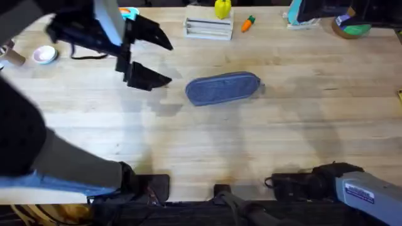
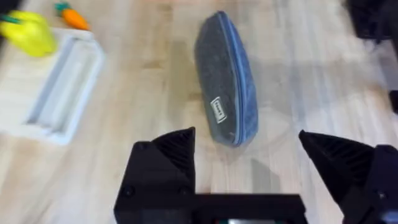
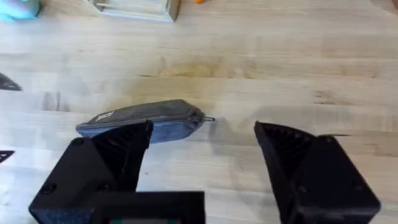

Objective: Unzip the bag, pick up the pens from the table one at a time and place them inside, then zip the bag closed.

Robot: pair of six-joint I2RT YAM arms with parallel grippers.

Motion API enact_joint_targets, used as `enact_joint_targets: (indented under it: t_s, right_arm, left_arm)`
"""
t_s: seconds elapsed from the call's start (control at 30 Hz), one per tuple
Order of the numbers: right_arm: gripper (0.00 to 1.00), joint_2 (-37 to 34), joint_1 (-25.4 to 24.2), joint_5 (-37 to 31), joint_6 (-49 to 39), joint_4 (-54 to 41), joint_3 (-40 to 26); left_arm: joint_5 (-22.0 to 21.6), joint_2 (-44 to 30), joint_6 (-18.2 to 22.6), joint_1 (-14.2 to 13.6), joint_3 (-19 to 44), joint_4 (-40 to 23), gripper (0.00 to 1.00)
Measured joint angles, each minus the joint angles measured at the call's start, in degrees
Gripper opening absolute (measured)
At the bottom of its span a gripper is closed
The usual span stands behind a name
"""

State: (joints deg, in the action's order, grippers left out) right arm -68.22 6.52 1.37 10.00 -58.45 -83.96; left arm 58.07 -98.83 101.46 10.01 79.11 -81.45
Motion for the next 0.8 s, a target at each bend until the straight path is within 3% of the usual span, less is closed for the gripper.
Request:
enact_joint_targets:
  t_s: [0.13,0.3,0.53,0.8]
  right_arm:
    - [0.997,0.8,0.0,0.0,-0.2,-0.1,0.0]
    - [0.997,0.9,0.0,1.1,-0.3,-2.0,0.0]
    - [0.997,1.2,0.0,4.6,-0.4,-4.7,0.0]
    - [0.998,2.2,0.0,5.6,-0.4,-4.7,0.0]
  left_arm:
    - [-3.1,8.8,-3.8,2.2,0.0,0.0,0.996]
    - [-10.1,19.8,-12.0,2.1,0.0,-0.2,0.996]
    - [-17.4,35.0,-31.5,2.1,0.0,0.7,0.996]
    - [-28.6,47.2,-58.8,2.1,0.0,4.7,0.995]
